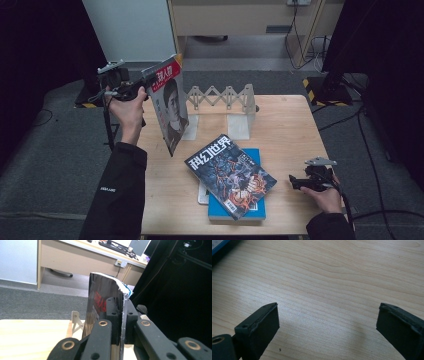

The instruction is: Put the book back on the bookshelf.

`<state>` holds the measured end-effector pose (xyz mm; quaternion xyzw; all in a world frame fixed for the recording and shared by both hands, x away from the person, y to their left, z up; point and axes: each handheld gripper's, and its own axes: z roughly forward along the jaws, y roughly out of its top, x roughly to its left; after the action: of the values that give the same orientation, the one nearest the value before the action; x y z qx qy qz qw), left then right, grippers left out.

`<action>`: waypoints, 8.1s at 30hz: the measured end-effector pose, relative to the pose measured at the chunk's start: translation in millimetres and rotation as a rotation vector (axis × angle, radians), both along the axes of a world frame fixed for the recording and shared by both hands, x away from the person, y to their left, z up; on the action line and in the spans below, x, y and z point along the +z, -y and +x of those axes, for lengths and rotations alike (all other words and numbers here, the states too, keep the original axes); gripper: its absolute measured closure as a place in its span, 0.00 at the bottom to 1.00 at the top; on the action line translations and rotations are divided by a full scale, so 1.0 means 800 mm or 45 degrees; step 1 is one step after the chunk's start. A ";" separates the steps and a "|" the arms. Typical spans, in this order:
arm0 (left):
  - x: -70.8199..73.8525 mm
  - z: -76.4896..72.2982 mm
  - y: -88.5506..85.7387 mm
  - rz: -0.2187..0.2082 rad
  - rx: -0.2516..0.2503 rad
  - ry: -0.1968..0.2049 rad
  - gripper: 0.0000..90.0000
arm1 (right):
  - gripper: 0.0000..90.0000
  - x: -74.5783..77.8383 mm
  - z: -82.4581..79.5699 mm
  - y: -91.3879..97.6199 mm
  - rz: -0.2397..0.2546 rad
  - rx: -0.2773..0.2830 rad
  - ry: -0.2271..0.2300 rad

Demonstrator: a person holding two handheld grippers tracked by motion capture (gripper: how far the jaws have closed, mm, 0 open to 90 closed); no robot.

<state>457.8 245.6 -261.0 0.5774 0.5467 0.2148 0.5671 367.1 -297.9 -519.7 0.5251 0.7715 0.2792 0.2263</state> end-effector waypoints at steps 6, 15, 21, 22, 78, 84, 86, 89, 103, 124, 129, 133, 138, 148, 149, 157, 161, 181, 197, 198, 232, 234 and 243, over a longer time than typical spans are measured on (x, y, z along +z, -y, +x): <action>-0.015 0.018 0.004 0.006 0.047 0.004 0.95 | 0.05 -0.001 0.000 -0.001 0.000 0.012 -0.008; -0.039 0.035 0.007 0.058 0.097 -0.001 0.95 | 0.05 -0.001 0.000 -0.001 0.003 0.002 -0.002; -0.047 0.027 0.003 0.085 0.086 -0.004 0.95 | 0.05 -0.001 0.000 -0.001 0.003 0.005 -0.009; -0.048 0.025 0.001 0.082 0.084 -0.005 0.95 | 0.05 -0.001 0.000 -0.001 -0.001 0.012 -0.008; -0.064 -0.031 -0.021 0.239 0.029 -0.225 0.96 | 0.05 -0.003 -0.001 -0.003 -0.019 0.040 -0.031; -0.060 -0.004 -0.004 0.251 0.105 -0.147 0.96 | 0.05 -0.003 -0.001 -0.003 -0.016 0.041 -0.026; -0.062 0.005 0.003 0.265 0.131 -0.134 0.96 | 0.05 -0.003 -0.001 -0.003 -0.013 0.040 -0.025; -0.068 0.017 0.012 0.297 0.158 -0.128 0.96 | 0.05 -0.002 -0.001 -0.003 -0.010 0.044 -0.026; -0.083 0.022 0.019 0.357 0.200 -0.104 0.95 | 0.05 -0.003 0.000 -0.003 -0.015 0.055 -0.024; -0.073 -0.010 -0.004 0.325 0.139 -0.007 0.67 | 0.05 -0.002 -0.002 -0.003 -0.010 0.045 -0.021; -0.071 -0.029 -0.013 0.282 0.104 0.038 0.54 | 0.05 0.000 -0.002 -0.003 -0.012 0.039 -0.002; -0.071 -0.046 -0.018 0.279 0.071 0.073 0.48 | 0.05 0.002 -0.003 -0.002 -0.004 0.024 0.014; -0.083 -0.073 -0.025 0.290 0.024 0.090 0.40 | 0.08 0.008 -0.004 -0.002 0.006 0.016 0.053; -0.124 -0.110 -0.036 0.279 -0.054 0.049 0.33 | 0.14 0.025 -0.007 0.002 0.064 -0.020 0.112; -0.129 -0.113 -0.036 0.275 -0.062 0.039 0.33 | 0.14 0.026 -0.007 0.002 0.068 -0.025 0.122; -0.168 -0.120 -0.021 0.270 -0.133 0.000 0.31 | 0.22 0.038 -0.010 -0.005 0.131 0.035 0.153; -0.185 -0.121 -0.010 0.286 -0.162 -0.018 0.29 | 0.24 0.044 -0.012 -0.013 0.121 0.056 0.208; -0.249 -0.117 0.039 0.303 -0.353 -0.182 0.29 | 0.33 0.053 -0.015 -0.056 0.252 0.168 0.190; -0.289 -0.101 0.054 0.297 -0.398 -0.307 0.30 | 0.37 0.041 -0.024 -0.081 0.306 0.205 0.160; -0.290 -0.100 0.053 0.280 -0.405 -0.309 0.29 | 0.37 0.040 -0.024 -0.082 0.307 0.206 0.152; -0.299 -0.076 0.060 -0.039 -0.569 -0.447 0.49 | 0.39 0.029 -0.025 -0.091 0.293 0.242 0.104; -0.295 -0.081 0.060 -0.006 -0.583 -0.458 0.54 | 0.39 0.028 -0.025 -0.090 0.290 0.238 0.104; -0.306 -0.090 0.062 0.048 -0.610 -0.515 0.49 | 0.37 0.028 -0.026 -0.088 0.270 0.232 0.116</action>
<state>385.6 195.9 -506.2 0.7312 0.4928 -0.0341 0.4706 346.6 -227.6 -497.0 0.4606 0.7710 0.4021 0.1781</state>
